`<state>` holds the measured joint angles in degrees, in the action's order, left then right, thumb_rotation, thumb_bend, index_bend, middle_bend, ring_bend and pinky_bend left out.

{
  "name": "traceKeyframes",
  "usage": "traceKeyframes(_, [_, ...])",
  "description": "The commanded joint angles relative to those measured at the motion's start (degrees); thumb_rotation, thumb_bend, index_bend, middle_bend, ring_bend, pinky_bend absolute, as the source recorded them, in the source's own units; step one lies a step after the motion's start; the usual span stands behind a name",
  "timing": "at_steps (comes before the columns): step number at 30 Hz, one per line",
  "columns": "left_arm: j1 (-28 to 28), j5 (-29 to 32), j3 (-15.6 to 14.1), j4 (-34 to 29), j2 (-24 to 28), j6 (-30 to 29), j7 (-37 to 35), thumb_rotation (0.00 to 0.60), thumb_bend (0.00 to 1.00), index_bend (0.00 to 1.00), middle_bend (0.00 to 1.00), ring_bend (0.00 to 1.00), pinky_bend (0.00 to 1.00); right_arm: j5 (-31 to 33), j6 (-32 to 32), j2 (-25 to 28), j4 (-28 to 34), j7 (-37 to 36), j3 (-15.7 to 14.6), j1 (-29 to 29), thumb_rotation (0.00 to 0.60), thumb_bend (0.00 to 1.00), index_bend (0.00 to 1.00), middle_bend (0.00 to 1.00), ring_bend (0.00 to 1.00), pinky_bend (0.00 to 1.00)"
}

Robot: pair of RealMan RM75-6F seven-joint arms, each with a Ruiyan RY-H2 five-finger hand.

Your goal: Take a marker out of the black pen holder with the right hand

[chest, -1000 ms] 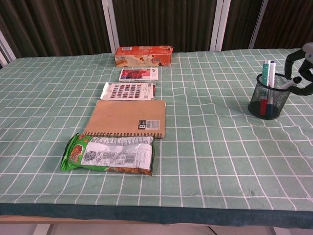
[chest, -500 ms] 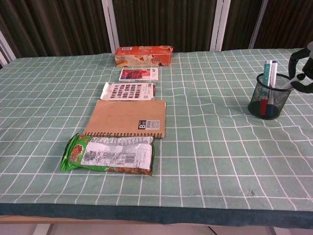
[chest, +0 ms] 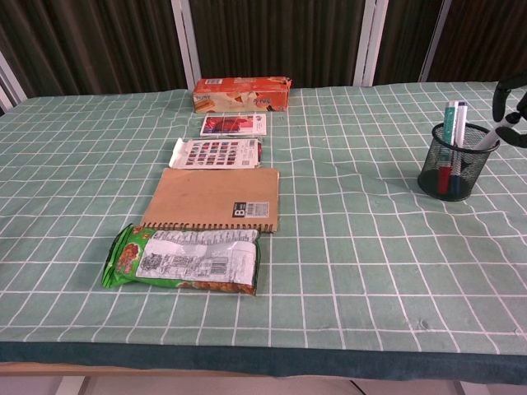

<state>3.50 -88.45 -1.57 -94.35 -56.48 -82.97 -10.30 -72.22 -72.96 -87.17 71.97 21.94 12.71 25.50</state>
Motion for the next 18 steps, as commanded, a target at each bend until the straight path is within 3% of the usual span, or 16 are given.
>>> traceKeyframes(1, [0.03,0.01,0.02,0.01,-0.01,0.03,0.02,0.6,0.44,0.23,0.12,0.1,0.37,-0.07,-0.24,0.11,0.2,-0.14,0.09,-0.03,0.6,0.86,0.77,1.0,1.0,1.0])
traceKeyframes(7, [-0.03,0.05,0.04,0.02,-0.03,-0.05,-0.05,0.6,0.44,0.23,0.12,0.1,0.37,-2.31,-3.3,1.49,4.45,-0.39,-0.03,-0.69,0.6,0.86,0.77,1.0,1.0,1.0])
traceKeyframes(18, [0.06,-0.13,-0.07,-0.08,-0.04,0.15,0.35,0.6,0.44,0.23,0.12,0.1,0.37,-9.29,-11.87,8.41,24.46,9.82,-1.84,-3.78,0.6,0.87,0.77,1.0,1.0,1.0])
